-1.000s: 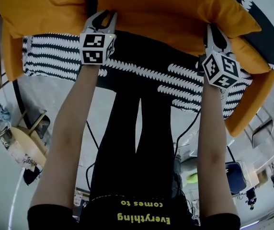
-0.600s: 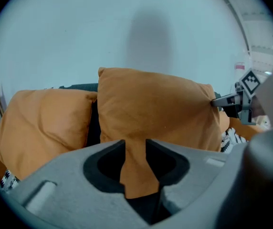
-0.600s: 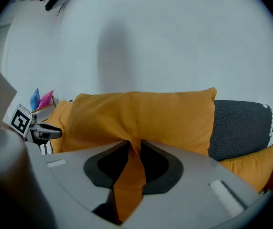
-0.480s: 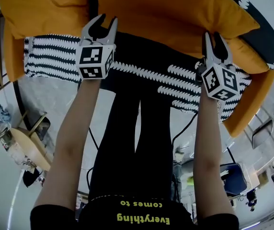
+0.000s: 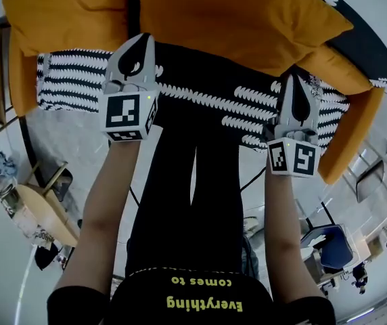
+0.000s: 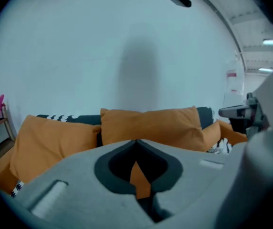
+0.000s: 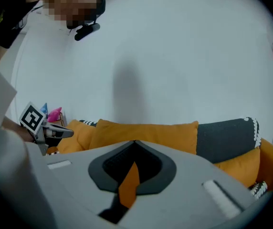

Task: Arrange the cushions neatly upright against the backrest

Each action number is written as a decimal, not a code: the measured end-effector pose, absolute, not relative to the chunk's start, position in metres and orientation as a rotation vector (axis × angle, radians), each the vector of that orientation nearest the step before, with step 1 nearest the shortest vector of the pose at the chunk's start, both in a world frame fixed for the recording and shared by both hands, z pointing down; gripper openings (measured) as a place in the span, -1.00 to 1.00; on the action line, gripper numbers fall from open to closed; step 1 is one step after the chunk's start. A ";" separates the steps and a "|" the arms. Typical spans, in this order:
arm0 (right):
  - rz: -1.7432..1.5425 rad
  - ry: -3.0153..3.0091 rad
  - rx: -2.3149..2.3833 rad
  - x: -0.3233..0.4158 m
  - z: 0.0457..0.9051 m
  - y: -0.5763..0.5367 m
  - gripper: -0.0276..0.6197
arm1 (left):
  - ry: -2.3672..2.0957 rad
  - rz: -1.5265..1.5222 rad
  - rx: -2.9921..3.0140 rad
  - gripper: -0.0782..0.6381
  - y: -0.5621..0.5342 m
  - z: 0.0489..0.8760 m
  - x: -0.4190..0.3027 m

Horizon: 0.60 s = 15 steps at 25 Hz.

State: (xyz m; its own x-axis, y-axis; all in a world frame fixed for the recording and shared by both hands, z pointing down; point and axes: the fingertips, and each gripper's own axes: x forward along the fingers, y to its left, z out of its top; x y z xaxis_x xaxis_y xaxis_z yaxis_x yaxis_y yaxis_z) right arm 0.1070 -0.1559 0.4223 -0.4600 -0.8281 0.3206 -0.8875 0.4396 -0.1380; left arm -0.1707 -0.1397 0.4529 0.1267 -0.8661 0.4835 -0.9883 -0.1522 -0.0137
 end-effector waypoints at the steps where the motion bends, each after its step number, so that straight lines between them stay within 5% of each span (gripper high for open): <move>1: 0.426 -2.493 1.498 0.103 0.414 -0.153 -0.88 | -1.790 0.529 2.145 -0.79 -0.141 0.439 -0.166; 15: 0.199 -2.604 1.542 0.079 0.213 -0.117 -0.88 | -1.850 0.276 2.315 -0.79 -0.112 0.239 -0.168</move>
